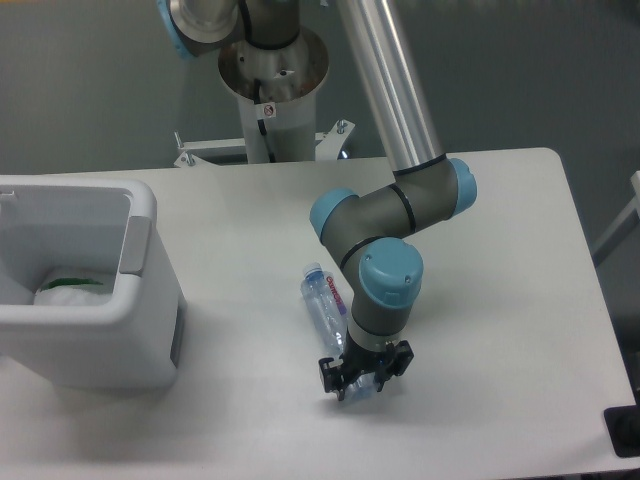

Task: Place the trash in the trash can
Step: 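Lift the gripped bottle up off the table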

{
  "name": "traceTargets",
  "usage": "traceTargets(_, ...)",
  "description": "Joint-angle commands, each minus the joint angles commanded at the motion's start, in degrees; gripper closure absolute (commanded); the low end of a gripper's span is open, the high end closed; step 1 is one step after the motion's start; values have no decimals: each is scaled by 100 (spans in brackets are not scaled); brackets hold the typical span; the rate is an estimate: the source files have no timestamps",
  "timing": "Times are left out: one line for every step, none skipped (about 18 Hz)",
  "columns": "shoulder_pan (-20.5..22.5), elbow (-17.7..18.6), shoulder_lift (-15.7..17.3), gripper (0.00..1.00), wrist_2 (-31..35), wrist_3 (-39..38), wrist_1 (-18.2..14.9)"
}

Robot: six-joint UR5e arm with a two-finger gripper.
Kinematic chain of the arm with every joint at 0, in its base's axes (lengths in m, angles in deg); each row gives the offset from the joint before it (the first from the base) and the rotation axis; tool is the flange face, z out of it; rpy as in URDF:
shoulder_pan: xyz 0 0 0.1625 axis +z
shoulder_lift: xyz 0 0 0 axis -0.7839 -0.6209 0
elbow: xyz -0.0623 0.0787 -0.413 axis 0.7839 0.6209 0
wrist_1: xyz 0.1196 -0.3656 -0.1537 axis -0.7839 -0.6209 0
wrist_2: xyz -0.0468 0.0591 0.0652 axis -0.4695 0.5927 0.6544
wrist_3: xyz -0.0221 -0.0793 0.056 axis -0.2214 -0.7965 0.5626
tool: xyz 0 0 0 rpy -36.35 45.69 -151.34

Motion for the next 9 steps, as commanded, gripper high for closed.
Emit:
traceTargets(18,-88,97,34,-9,0,-9)
traceTargets(70,-184,185,34,-17,0,-9)
traceTargets(114,-281,273,34,-18,0,-9)
traceTargets(141,-404,308,34,-18,-26,0)
traceTargets(158,-553,317,34,-26,-70,17)
traceTargets(167,-711,352,34,-26,-88,26)
traceTargets(176,-860,422,34,-35,-184,26)
traceTargets(176,-992,484,34,-35,-333,26)
traceTargets(167,-1124,537,34,-35,-456,26)
